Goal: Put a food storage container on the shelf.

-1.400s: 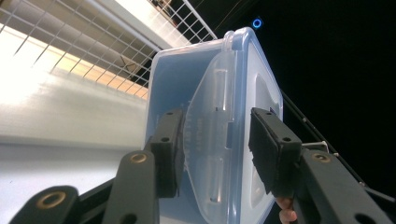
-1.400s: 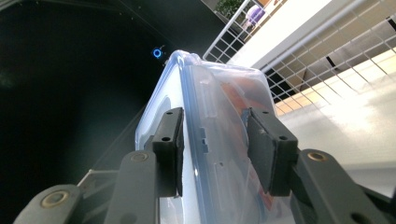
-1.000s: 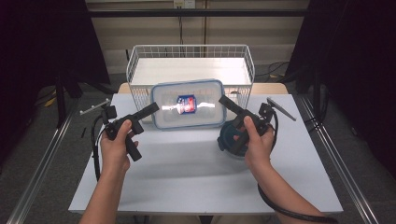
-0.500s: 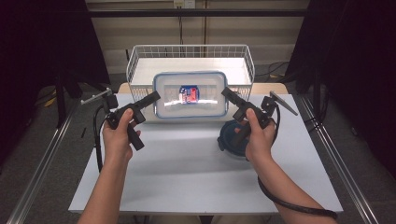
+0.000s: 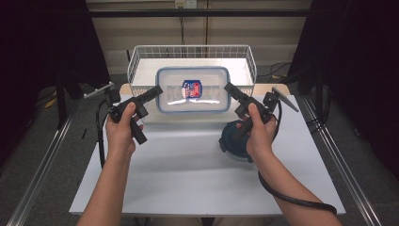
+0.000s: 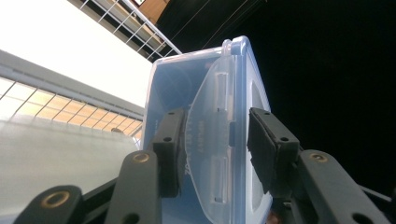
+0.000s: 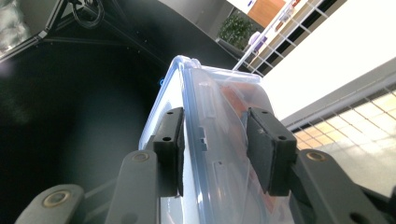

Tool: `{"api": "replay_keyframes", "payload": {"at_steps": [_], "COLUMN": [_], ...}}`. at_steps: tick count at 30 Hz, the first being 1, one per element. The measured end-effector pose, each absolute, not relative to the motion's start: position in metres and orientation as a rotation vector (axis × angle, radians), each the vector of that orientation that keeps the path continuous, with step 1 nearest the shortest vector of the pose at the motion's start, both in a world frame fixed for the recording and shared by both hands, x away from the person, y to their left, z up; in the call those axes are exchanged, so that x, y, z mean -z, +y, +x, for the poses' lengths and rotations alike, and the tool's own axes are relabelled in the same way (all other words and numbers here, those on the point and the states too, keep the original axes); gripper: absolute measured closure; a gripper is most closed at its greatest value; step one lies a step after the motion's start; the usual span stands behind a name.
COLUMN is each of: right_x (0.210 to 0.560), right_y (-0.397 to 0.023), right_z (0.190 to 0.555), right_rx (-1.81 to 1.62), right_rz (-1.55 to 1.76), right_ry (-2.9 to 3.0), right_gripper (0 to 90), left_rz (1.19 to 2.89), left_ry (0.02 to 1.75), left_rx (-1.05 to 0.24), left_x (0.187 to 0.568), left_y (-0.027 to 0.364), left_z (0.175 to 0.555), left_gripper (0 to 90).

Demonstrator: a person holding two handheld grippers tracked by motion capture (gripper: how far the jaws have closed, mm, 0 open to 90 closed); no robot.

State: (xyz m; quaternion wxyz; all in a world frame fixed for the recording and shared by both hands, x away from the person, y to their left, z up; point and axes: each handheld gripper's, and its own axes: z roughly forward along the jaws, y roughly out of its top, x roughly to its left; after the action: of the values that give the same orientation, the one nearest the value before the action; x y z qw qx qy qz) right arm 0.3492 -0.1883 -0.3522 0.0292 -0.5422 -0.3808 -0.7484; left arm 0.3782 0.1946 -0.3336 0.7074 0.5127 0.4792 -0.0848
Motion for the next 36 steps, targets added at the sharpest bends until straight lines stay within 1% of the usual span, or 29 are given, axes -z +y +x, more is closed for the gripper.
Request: {"api": "replay_keyframes", "payload": {"at_steps": [22,32,36], "right_x": [0.340,0.337,0.335], "right_y": [-0.185,-0.187,-0.188], "right_z": [0.369,0.377,0.380], "right_rx": [2.346,2.350,2.358], "right_rz": [-1.672,-1.675,-1.675], "right_ry": [-1.150,-1.121,-1.119], "right_gripper": [58.7,58.3,58.1], "left_rz": [1.123,1.127,1.118], "left_ry": [1.057,1.041,1.041], "left_rx": [0.170,0.139,0.147], "left_x": [0.324,0.312,0.309], "left_y": [0.195,0.191,0.189], "left_z": [0.394,0.403,0.406], "left_gripper": [57.9,58.2,58.4]}}
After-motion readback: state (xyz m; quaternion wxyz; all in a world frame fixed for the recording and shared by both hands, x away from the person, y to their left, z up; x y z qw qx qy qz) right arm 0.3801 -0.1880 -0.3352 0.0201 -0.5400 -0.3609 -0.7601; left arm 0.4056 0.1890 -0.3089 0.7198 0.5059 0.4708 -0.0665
